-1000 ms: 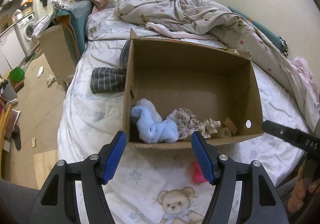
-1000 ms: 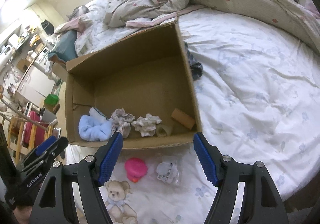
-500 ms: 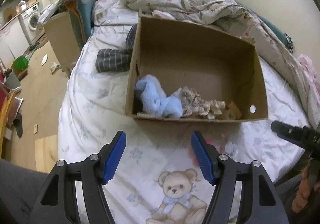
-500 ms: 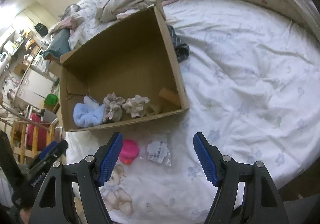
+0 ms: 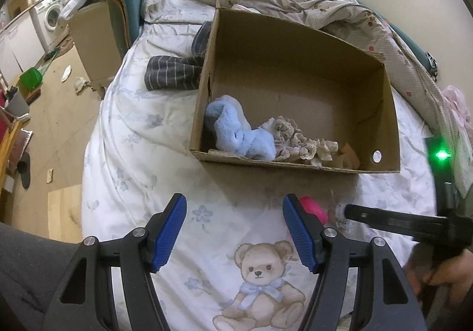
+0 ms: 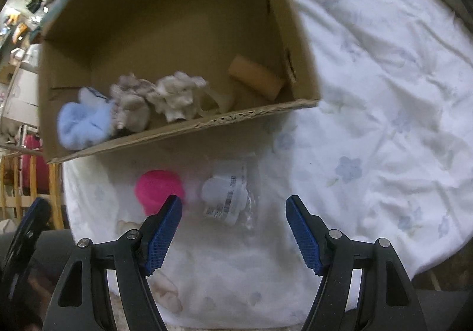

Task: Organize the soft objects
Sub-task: 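Grasp the pink rubber toy with the left gripper while the right gripper grasps the plastic bag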

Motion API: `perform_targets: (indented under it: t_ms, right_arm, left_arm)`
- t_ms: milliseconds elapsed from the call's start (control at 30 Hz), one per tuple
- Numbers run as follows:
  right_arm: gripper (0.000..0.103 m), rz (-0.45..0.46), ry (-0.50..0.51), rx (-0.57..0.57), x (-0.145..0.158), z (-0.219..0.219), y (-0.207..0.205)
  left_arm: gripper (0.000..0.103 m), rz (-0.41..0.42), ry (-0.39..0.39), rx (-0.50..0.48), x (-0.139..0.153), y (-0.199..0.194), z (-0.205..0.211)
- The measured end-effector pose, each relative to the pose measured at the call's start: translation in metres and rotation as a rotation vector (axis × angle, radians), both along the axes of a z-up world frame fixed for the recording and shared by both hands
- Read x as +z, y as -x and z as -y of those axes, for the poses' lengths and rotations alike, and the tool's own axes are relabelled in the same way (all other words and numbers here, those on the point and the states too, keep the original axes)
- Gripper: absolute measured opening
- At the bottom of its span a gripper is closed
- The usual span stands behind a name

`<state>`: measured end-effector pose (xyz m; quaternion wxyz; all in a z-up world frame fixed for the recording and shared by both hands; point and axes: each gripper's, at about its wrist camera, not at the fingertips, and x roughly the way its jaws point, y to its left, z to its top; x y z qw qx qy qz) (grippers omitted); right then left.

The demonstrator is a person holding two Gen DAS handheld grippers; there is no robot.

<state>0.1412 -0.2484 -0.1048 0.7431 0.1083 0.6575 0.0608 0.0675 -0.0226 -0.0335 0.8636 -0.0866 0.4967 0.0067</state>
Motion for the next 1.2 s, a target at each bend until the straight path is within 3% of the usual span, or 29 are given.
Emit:
perform_targets:
  t_ms: [367, 400, 467, 567, 733, 833, 1200]
  right_arm:
    - [0.076, -0.066, 0.088, 0.06, -0.029, -0.018, -0.01]
    - [0.073, -0.061, 0.102, 0.075, -0.029, -0.021, -0.009]
    - [0.049, -0.052, 0.134, 0.102, -0.029, -0.025, -0.005]
    - [0.041, -0.042, 0.144, 0.104, -0.026, -0.024, 0.0]
    - [0.041, -0.026, 0.11, 0.067, -0.017, -0.012, 0.007]
    - [0.041, -0.002, 0.071, 0.033, -0.006, -0.001, 0.012]
    - [0.041, 0.034, -0.02, -0.034, 0.019, 0.018, 0.025]
  left_arm:
    - [0.065, -0.026, 0.004, -0.015, -0.008, -0.004, 0.006]
    - [0.065, -0.03, 0.003, -0.018, -0.01, -0.005, 0.007]
    - [0.065, -0.041, -0.005, -0.029, -0.014, -0.006, 0.012]
    - [0.065, -0.065, -0.01, -0.076, -0.023, -0.009, 0.025]
    - [0.065, -0.111, -0.021, -0.19, -0.039, -0.014, 0.052]
    - [0.065, -0.177, 0.013, -0.247, -0.054, -0.017, 0.063]
    - [0.065, -0.256, 0.011, -0.344, -0.081, -0.041, 0.094]
